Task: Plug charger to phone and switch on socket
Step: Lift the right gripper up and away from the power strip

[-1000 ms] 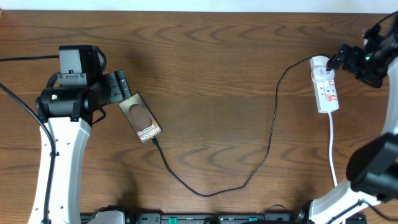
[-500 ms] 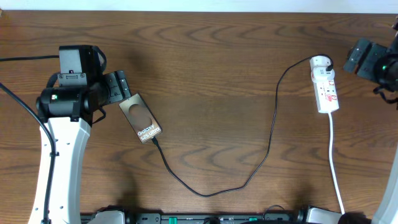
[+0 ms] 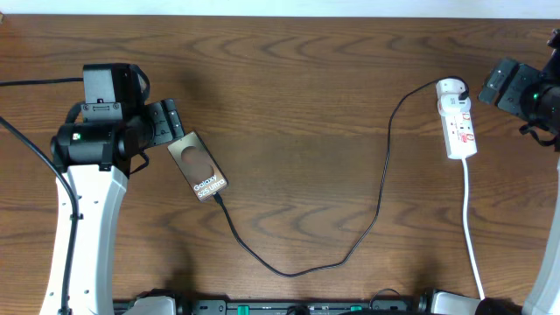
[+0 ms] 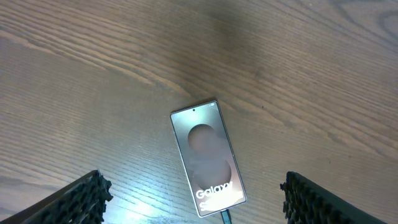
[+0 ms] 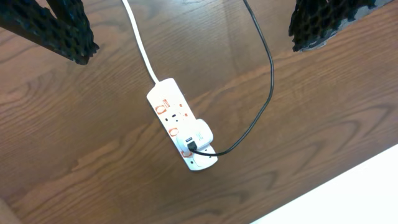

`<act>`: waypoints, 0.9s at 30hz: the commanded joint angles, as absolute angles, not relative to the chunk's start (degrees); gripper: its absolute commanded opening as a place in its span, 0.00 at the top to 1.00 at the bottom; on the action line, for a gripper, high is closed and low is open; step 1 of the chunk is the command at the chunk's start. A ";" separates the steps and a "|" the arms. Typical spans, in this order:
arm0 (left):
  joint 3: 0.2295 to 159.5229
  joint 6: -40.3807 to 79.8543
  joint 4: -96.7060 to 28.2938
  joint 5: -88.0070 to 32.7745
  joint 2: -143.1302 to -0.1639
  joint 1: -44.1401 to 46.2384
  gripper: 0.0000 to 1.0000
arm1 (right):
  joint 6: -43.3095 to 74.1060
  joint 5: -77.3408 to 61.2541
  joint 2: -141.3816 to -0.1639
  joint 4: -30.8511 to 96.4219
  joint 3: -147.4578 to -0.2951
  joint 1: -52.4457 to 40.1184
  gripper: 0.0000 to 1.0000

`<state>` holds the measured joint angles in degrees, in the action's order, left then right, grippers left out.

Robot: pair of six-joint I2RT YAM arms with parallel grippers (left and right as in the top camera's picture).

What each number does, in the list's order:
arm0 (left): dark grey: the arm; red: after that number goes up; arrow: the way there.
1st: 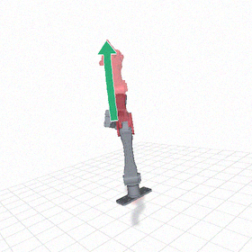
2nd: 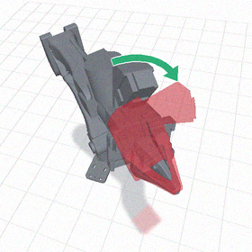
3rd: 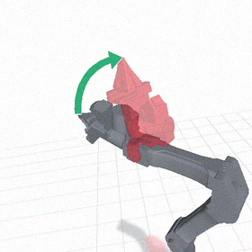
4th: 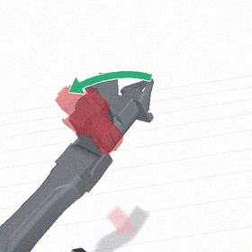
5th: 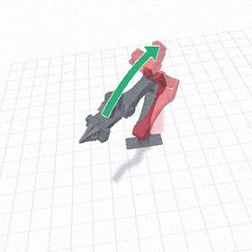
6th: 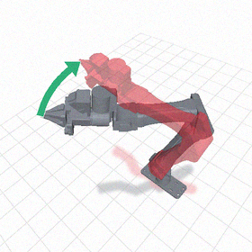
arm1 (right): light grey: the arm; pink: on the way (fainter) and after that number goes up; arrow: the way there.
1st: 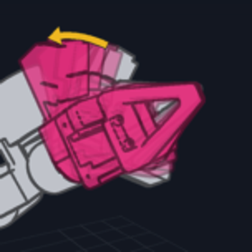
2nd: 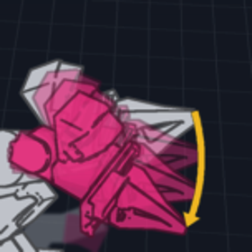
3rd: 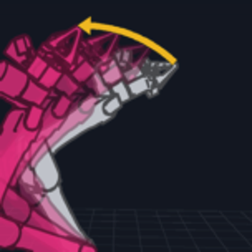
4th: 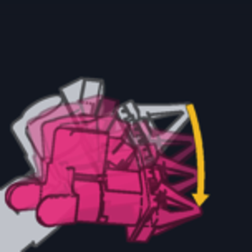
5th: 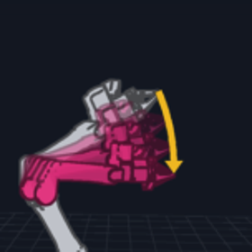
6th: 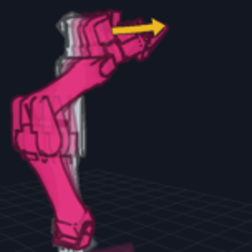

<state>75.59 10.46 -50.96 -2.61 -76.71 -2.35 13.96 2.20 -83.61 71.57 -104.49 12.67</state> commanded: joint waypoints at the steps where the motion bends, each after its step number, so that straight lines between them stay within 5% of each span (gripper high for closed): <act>1: 76.73 9.91 -50.94 -1.67 -76.29 -2.17 0.13 | 14.76 2.85 -83.61 71.70 -104.55 12.32 0.01; 27: 70.72 12.78 -47.44 -2.55 -66.72 -2.17 0.13 | 14.76 2.85 -83.61 71.70 -104.55 12.32 0.01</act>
